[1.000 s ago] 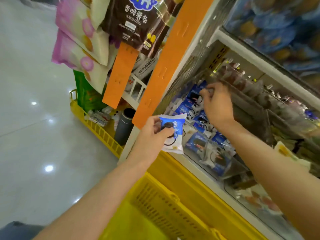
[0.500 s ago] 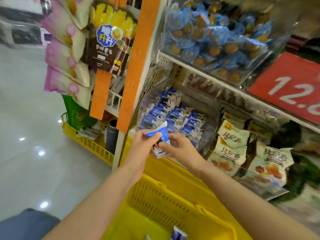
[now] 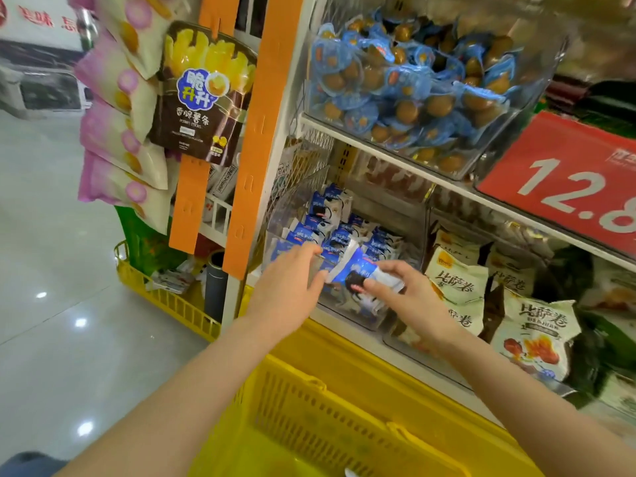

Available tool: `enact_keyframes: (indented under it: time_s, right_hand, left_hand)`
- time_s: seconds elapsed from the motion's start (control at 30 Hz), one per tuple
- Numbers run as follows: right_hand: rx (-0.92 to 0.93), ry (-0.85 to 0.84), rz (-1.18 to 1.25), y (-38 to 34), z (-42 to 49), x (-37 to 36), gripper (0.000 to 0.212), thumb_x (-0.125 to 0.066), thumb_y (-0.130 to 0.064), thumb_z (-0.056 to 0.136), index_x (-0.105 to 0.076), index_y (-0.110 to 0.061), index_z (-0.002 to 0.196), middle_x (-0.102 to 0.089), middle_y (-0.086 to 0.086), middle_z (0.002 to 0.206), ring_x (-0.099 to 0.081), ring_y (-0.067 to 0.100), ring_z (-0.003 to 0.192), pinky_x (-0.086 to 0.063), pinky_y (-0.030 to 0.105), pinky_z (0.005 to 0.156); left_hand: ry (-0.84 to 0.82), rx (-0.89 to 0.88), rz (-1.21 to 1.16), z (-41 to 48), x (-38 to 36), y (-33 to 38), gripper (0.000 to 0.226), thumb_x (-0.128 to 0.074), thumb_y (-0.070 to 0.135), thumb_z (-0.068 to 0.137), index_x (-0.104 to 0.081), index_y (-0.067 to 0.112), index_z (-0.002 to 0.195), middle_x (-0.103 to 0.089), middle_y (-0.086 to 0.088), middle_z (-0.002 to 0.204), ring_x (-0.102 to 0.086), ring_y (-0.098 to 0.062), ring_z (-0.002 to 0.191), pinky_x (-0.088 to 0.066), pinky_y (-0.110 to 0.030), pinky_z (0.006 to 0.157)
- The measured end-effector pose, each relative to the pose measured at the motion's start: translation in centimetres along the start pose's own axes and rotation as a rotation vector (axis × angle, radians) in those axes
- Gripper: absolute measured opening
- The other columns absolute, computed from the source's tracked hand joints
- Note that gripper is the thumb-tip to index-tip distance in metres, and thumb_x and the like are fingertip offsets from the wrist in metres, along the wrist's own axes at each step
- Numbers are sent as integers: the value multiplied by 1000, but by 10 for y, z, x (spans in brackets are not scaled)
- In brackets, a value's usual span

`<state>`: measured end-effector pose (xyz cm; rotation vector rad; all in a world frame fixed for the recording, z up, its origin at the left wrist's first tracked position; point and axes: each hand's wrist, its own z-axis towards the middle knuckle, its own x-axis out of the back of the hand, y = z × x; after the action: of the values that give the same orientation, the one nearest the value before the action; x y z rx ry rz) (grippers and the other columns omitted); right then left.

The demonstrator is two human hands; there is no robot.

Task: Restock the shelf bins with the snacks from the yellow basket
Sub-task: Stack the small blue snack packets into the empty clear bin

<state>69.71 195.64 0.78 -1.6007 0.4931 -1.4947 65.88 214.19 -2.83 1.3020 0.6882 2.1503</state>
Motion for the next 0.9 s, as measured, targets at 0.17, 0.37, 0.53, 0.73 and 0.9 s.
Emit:
enact_keyframes:
  time_s: [0.17,0.37,0.53,0.73,0.9]
  right_hand:
    - [11,108,-34,-6,55,0,26,-66,-36,84,-53,-33,105,-55,-7,111,-62,5,82,-46,14,58]
    - [0,234,-155,-3,145,-24,41,-70,-28,83,-57,-11,119,-58,7,121,-54,15,96,-40,24,75]
    - [24,247,-256,0,204,-54,43,-67,-23,86,-56,-5,123,-62,16,118,-57,19,91,-44,26,77]
    - [43,199,-422,17,232,-72,45,-65,-25,87,-54,-10,128,-57,11,130,-55,23,114,-35,12,75]
    - [66,171,-493,17,228,-71,48,-64,-29,88,-51,-12,130,-57,10,129,-54,25,116,-42,34,96]
  left_hand:
    - [31,-190,269,39,1,-19,37,-43,32,96,-42,17,130,-55,-1,121,-49,-18,107,-37,-30,89]
    - [-30,-347,508,58,-2,-63,37,-29,38,99,-55,15,112,-61,-1,107,-52,-18,102,-34,-29,90]
    - [28,-436,545,63,-2,-76,43,-27,35,95,-64,13,89,-65,-3,84,-60,-22,82,-42,-33,79]
    - [65,-401,445,65,-11,-84,37,-33,32,96,-63,11,91,-64,-4,84,-58,-24,81,-44,-35,81]
    - [41,-372,455,62,-12,-82,38,-29,32,97,-62,12,95,-62,-3,88,-55,-23,86,-41,-36,87]
